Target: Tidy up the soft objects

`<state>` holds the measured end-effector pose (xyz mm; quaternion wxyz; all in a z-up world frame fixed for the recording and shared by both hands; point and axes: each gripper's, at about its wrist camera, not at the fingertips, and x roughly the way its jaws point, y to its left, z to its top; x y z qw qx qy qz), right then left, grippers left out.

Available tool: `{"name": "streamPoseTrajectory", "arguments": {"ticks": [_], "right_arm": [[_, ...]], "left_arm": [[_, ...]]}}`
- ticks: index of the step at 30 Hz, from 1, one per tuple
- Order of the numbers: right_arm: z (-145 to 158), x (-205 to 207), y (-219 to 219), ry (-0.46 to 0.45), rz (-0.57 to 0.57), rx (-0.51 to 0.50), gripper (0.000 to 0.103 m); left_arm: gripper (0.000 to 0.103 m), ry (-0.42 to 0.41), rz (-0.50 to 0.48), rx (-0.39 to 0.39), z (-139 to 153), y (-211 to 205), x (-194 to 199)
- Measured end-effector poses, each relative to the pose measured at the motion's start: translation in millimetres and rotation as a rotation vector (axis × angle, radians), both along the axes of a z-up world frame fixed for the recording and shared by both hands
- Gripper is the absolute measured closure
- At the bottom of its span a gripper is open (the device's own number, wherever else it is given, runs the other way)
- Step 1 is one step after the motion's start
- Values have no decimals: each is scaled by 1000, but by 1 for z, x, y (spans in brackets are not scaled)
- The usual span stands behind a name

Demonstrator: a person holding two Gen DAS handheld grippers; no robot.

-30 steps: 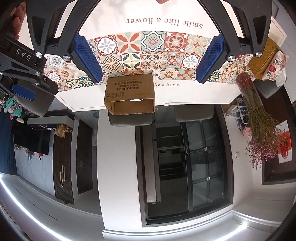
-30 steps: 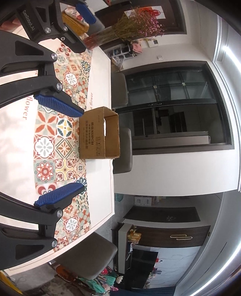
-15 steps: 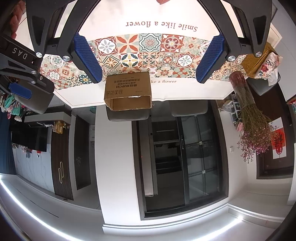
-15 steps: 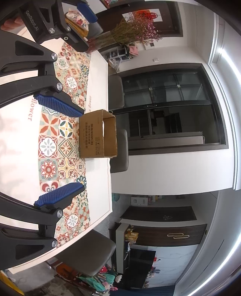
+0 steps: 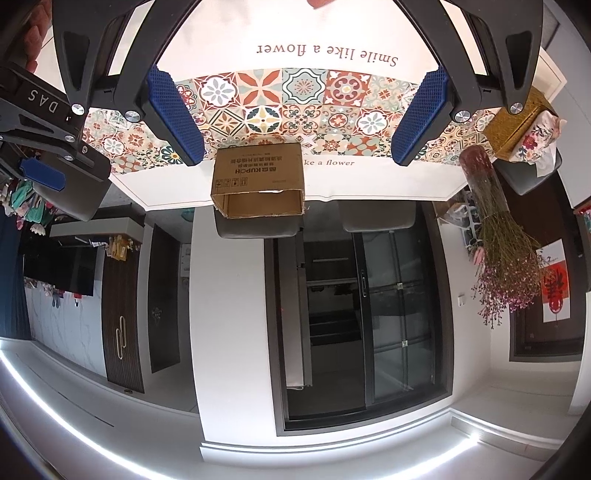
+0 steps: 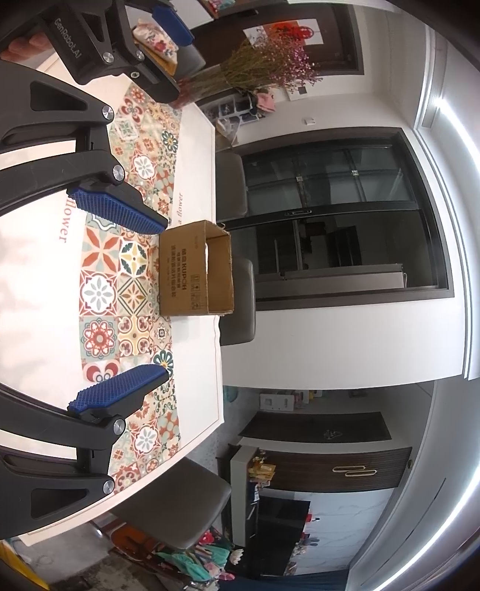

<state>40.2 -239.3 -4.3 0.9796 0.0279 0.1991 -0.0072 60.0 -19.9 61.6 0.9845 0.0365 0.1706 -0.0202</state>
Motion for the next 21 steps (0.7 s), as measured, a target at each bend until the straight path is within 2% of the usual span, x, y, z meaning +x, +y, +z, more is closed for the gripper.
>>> {"name": "streamPoseTrajectory", "arguments": {"ticks": [21], "right_arm": [[-1,4,-3,10,0,1,29]], "left_arm": [[0,-5,17,8,1,-2,4]]}}
